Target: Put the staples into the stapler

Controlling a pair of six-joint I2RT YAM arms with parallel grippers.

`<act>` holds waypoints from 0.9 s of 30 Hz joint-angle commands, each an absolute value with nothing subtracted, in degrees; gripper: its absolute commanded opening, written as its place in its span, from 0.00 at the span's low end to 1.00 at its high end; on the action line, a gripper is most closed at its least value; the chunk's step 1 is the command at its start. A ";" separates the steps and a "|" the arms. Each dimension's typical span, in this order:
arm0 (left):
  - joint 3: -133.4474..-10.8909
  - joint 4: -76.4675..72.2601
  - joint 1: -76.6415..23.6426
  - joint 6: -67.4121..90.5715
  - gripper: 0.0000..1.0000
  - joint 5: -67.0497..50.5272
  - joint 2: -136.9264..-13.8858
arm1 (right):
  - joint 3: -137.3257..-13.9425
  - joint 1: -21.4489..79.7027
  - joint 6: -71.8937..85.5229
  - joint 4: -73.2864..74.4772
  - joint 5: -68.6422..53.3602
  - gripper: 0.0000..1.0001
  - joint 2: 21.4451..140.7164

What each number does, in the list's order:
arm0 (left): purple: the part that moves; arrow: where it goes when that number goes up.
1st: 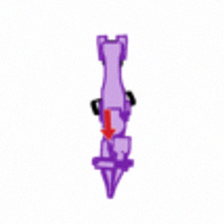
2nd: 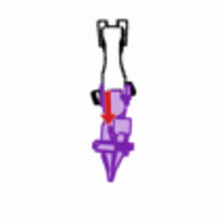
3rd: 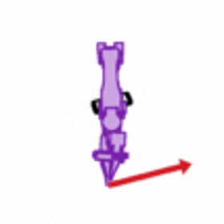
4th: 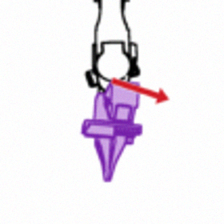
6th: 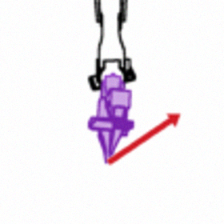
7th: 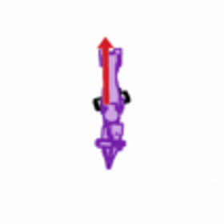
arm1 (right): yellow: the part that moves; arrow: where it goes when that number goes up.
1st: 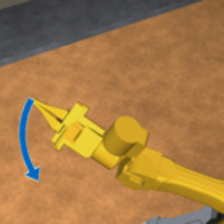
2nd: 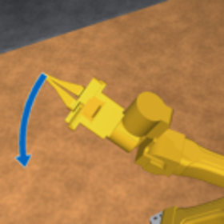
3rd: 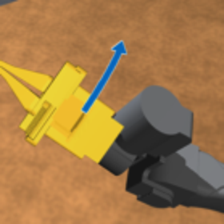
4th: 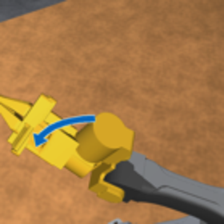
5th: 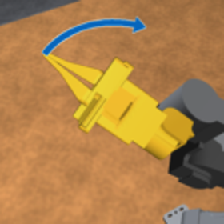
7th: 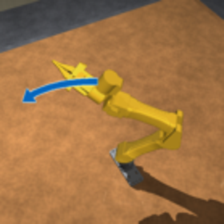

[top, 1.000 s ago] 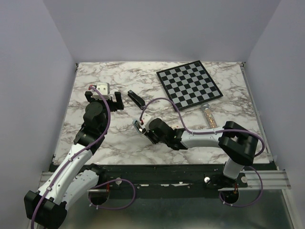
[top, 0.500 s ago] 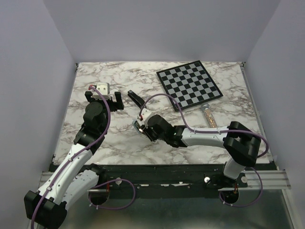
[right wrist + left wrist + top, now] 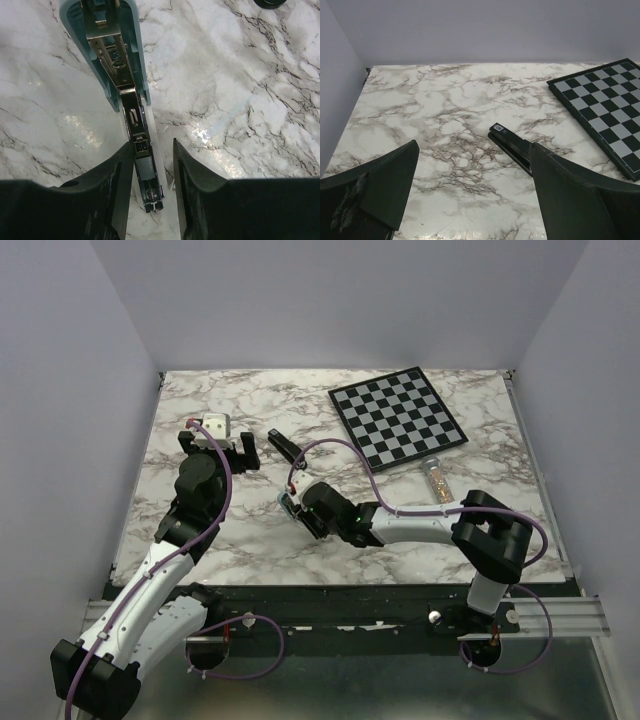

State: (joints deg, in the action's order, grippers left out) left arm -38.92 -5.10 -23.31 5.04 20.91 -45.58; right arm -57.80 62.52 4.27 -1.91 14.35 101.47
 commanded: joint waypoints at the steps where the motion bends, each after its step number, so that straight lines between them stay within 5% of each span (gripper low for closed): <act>1: -38.67 -6.42 -23.03 4.31 0.99 20.65 -45.09 | -57.66 62.05 5.27 -0.18 16.00 0.45 101.52; 27: -38.67 -6.42 -23.11 4.48 0.99 20.22 -45.70 | -60.55 60.73 7.38 3.87 14.85 0.43 99.05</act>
